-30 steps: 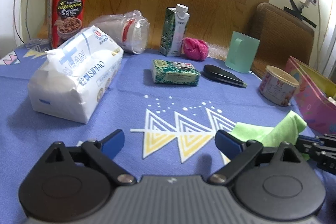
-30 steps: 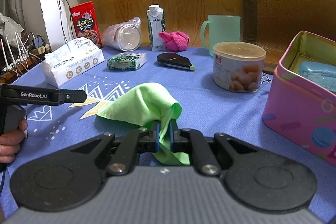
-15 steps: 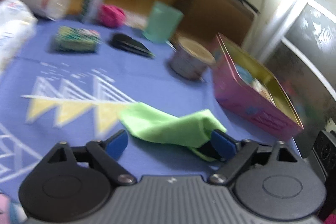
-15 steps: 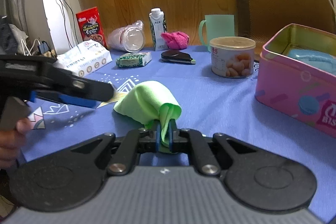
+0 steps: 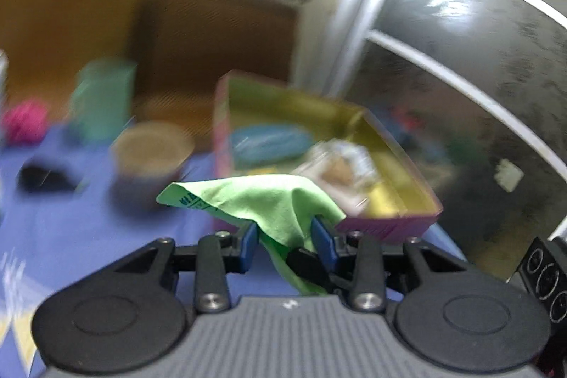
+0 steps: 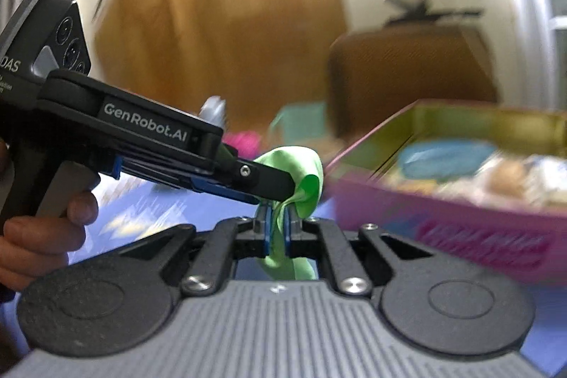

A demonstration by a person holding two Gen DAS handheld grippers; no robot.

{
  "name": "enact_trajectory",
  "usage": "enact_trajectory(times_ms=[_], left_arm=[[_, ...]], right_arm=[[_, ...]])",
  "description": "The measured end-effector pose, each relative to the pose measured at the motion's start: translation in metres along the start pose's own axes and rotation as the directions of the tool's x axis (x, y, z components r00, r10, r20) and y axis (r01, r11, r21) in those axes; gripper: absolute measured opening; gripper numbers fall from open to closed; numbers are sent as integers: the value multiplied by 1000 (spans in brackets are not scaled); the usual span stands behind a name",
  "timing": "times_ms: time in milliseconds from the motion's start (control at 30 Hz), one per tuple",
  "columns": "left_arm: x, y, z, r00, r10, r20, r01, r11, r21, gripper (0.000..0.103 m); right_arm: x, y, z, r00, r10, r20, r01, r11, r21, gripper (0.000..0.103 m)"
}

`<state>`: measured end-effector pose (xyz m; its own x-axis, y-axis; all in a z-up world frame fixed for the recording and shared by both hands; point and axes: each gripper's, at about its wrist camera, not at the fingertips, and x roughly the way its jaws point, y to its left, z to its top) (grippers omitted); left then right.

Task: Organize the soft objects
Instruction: 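Carry the green cloth into the pink tin and open the right gripper, then grasp the black correction-tape dispenser with the right gripper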

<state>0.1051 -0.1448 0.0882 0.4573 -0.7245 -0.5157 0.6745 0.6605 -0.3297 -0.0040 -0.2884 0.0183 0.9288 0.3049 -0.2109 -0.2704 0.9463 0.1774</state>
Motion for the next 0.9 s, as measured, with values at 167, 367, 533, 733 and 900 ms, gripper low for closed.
enact_trajectory(times_ms=[167,367,533,733,900], left_arm=[[33,-52,36,997,-69,33,64,987,147,35],[90,-59,37,996,89,10,-89,983,158,65],[94,-32,21,991,129,-40,-125,988,86,65],[58,-10,2,992,126,6,-126,990,66,69],[1,30,-31,980,195,48,-197,980,28,71]], right_arm=[[-23,-29,23,980,-124,158,121,992,28,10],[3,-67,25,934,-339,109,340,940,12,29],[12,-102,14,907,-420,36,414,903,113,58],[-7,-94,11,902,-421,93,405,901,153,58],[-9,-73,19,930,-345,128,333,937,110,58]])
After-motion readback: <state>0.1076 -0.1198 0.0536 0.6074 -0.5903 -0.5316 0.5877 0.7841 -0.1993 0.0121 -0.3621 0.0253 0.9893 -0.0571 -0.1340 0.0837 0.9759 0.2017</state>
